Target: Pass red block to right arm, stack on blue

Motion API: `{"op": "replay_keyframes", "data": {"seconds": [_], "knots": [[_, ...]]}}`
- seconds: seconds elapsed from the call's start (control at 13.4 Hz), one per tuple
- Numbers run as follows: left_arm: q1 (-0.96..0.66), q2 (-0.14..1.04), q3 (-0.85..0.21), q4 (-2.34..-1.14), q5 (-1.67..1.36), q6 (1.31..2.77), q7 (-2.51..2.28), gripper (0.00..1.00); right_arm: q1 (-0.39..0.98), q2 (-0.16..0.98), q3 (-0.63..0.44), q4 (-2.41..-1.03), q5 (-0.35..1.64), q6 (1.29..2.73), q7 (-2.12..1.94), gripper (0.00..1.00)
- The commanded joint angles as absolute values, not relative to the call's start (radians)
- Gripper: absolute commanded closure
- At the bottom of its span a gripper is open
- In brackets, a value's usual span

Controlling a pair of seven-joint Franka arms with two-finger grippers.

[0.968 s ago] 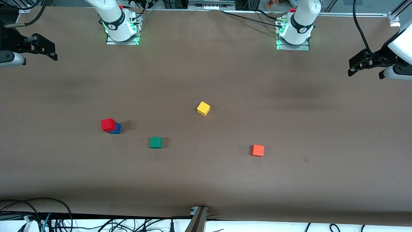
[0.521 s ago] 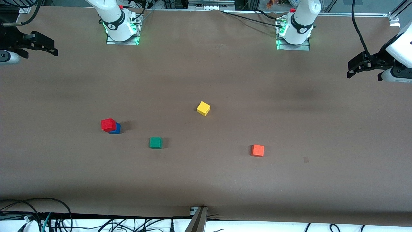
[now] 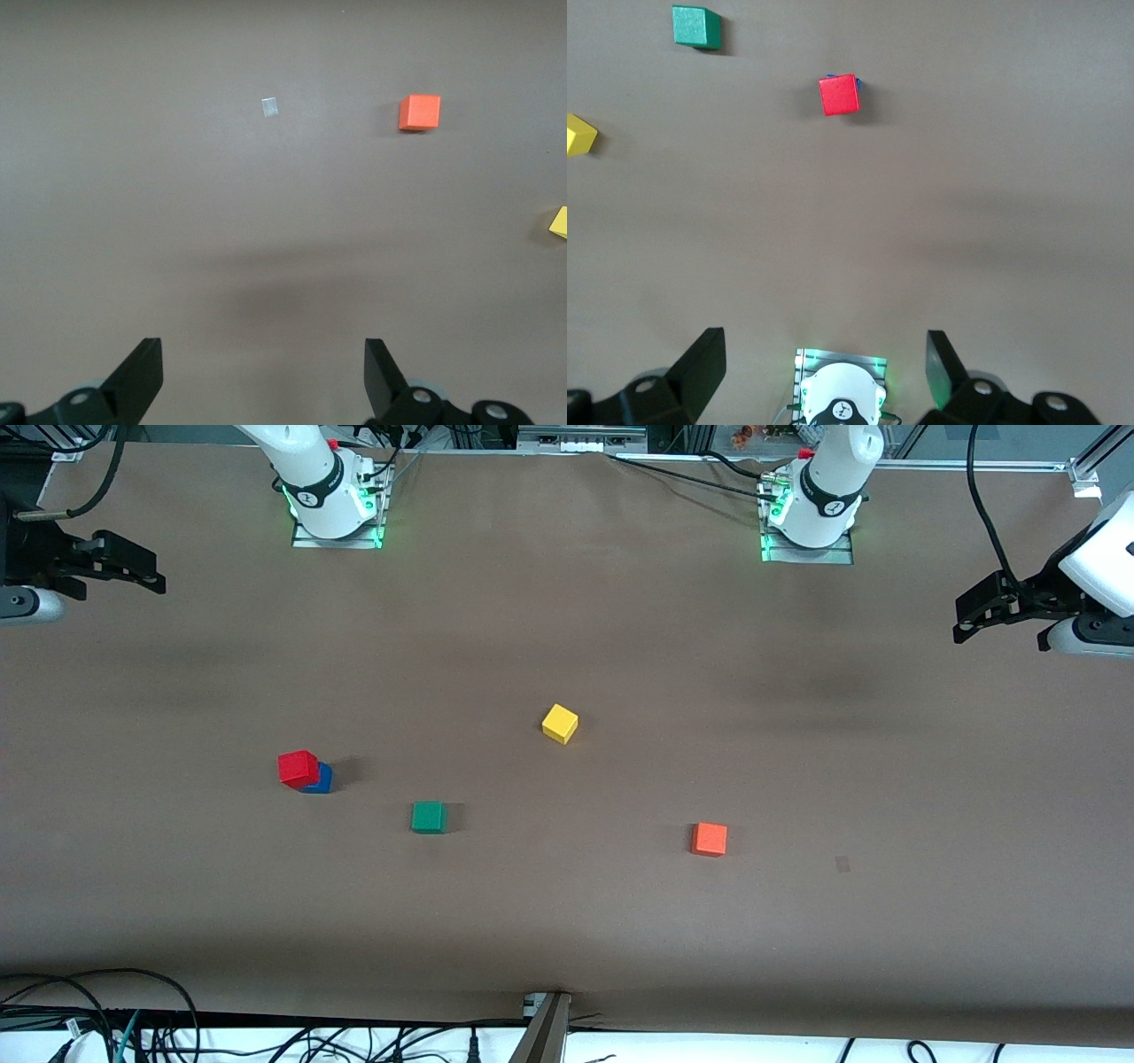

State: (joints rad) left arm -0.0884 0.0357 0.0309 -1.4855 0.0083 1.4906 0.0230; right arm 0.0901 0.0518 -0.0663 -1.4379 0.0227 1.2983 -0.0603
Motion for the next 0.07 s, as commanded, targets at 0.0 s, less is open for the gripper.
{"op": "replay_keyframes", "data": {"seconds": [0.0], "knots": [[-0.084, 0.041, 0.029, -1.470, 0.002, 1.489, 0.028, 0.00, 0.075, 0.072, -0.058, -1.399, 0.035, 1.293, -0.060, 0.00]]}}
